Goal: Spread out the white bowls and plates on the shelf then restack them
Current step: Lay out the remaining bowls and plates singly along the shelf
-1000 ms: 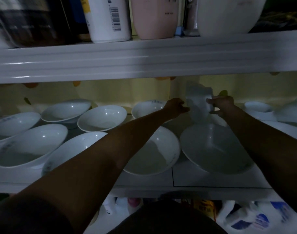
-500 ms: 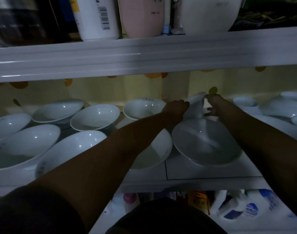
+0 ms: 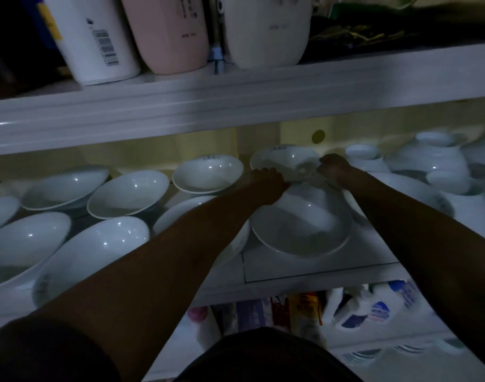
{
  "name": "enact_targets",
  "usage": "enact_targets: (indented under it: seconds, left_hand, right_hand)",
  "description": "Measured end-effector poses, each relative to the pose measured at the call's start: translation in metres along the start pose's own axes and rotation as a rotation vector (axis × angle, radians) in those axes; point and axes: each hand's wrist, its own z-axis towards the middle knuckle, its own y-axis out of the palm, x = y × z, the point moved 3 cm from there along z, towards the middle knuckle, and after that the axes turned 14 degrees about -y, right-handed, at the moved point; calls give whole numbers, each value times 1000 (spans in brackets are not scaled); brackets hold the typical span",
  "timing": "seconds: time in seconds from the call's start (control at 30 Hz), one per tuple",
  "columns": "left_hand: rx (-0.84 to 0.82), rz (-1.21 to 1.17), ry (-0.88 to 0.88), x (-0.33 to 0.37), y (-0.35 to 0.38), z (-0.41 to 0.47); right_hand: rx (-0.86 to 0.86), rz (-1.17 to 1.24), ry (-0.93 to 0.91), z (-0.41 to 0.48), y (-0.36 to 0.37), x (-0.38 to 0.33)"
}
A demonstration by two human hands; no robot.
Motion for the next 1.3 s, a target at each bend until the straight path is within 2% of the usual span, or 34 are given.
enact_targets:
  seconds: [0.13,0.3,0.4,0.5,0.57,0.83,0.93,1.1,1.17,1.3]
  left_hand:
    - [13,-40,-56,29,-13,7]
    - [-105,-20,-38,91,-24,26]
    - [-130,-117,-46,133,-26,41]
    - [-143,-257,-131,168,-23,55]
    - [-138,-317,-183,188,-24,62]
    - [-227,-490,-317,241,-12,106]
    - [-209,-494,-374,248,0,126]
    - [-44,-471,-396,253,1,141]
    - [-28,-489,-366,254,3,139]
    - [55,-740,-483,244,-2,137]
  right_hand:
    - [-8,-199,-141,0,-30,29]
    - [-42,-351,-208,-6,-80,73]
    - [-123,-462,-224,-4,-107,109]
    - [-229,-485,-246,5,-128,151]
    - [-232,-488,-269,13,-141,173]
    - [-252,-400,-336,48,-157,202]
    - [-216,-348,-353,65,-152,206]
    - [-234,-180,-291,75,-137,217]
    - [-245,-126,-266,74,-136,220]
    - [-184,50,-200,74,-144,218]
